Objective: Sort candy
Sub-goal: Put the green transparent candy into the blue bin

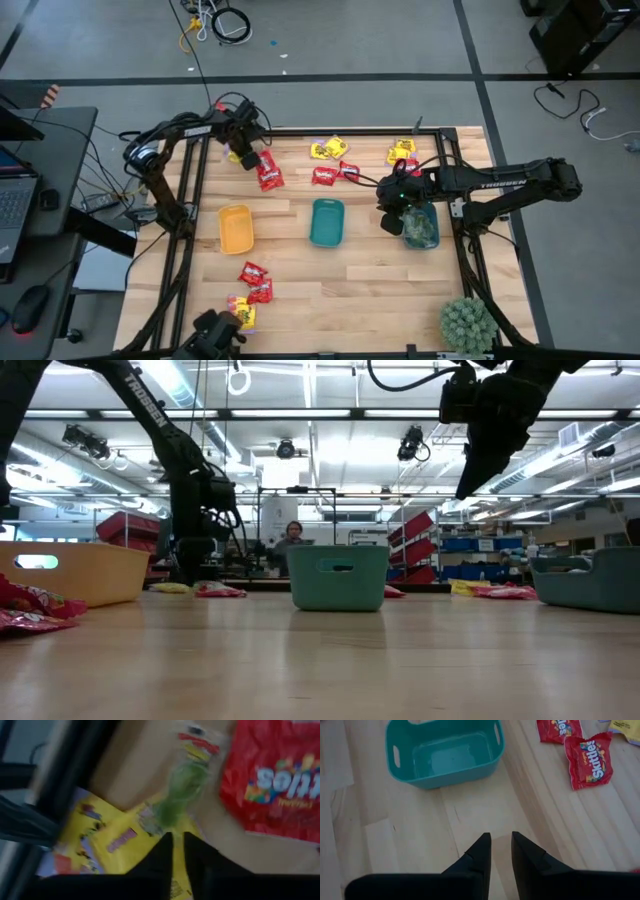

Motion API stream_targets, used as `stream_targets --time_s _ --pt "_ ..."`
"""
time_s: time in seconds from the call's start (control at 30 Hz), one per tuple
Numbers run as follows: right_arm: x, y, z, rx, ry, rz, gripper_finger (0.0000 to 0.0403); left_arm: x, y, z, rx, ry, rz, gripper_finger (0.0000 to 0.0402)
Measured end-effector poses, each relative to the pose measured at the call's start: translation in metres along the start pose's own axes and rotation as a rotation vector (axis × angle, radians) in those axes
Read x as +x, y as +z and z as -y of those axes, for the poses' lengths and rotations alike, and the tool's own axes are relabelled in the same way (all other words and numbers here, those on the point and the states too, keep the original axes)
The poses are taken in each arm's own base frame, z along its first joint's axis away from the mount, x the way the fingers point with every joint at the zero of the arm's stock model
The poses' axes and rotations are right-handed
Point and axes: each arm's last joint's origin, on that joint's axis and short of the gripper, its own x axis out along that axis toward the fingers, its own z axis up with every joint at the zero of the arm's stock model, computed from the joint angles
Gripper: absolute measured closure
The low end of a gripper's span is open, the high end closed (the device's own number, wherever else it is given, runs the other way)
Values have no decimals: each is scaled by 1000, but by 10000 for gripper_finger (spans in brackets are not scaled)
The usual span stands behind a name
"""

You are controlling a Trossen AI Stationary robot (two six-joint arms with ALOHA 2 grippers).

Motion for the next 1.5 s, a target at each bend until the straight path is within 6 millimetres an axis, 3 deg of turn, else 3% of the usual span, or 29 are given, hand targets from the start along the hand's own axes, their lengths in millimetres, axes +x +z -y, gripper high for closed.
stream_targets --time_s 0.07,0.33,0.47,0.83,0.97,1.1,1.3,1.5 --pt "0 0 0 0 0 0 341 -5 2 -1 -5 11 20 393" --pt "0 0 0 0 0 0 341 -33 5 -5 -9 56 134 400" --pt "0 1 0 -5 2 6 341 -36 5 -4 10 29 151 394" --pt "0 2 -1 -6 6 17 341 2 9 0 114 -17 56 278" --pt "0 2 -1 -6 6 17 341 12 8 0 117 12 5 260" --pt "0 2 -1 -6 7 19 341 14 8 0 118 34 -7 283" --pt "0 3 -1 -30 11 32 341 10 10 -3 104 80 20 385" --pt "0 3 -1 -28 11 32 341 -13 13 -1 79 112 106 394"
